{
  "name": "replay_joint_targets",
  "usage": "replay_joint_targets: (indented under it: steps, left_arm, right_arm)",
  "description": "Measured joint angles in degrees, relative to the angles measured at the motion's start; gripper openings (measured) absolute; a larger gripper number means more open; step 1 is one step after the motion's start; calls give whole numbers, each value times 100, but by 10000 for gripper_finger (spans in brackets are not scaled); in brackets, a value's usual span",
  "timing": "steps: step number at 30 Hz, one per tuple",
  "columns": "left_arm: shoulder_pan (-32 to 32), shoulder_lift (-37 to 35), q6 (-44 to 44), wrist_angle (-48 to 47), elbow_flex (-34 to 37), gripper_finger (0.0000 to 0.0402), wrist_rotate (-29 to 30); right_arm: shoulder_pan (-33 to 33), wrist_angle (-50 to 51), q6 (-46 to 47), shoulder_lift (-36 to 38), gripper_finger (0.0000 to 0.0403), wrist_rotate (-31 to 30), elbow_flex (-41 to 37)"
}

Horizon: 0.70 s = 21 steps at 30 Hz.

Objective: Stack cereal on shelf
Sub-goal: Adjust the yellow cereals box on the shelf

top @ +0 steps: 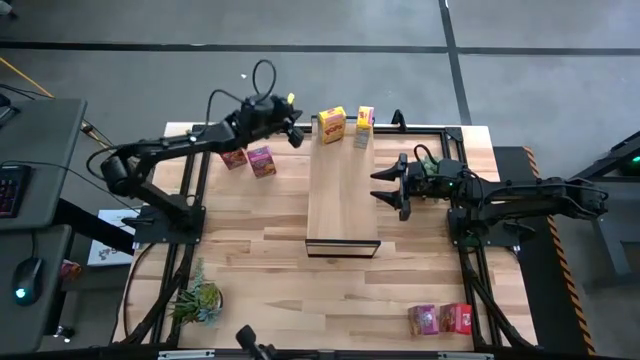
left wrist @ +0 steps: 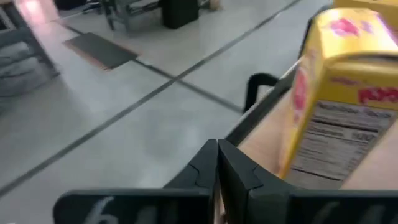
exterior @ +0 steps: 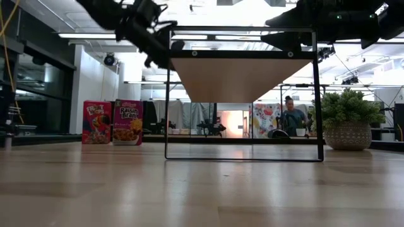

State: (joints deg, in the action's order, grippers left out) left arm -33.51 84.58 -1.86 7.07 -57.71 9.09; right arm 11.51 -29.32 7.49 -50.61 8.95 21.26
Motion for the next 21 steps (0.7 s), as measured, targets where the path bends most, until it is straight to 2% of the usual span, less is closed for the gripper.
replay_joint_targets:
  steps: [5, 10, 21]
  left_arm:
    - [42, 489, 271, 855, 188, 0, -233]
    - [148, 889, 384, 1629, 186, 0, -142]
    - [501, 968, 623, 1486, 188, 0, -267]
  right_arm:
    - [0, 1, 0, 0, 245, -250, 0]
    - [2, 9, 13, 0, 245, -243, 0]
    - [0, 90, 15, 0, 245, -228, 0]
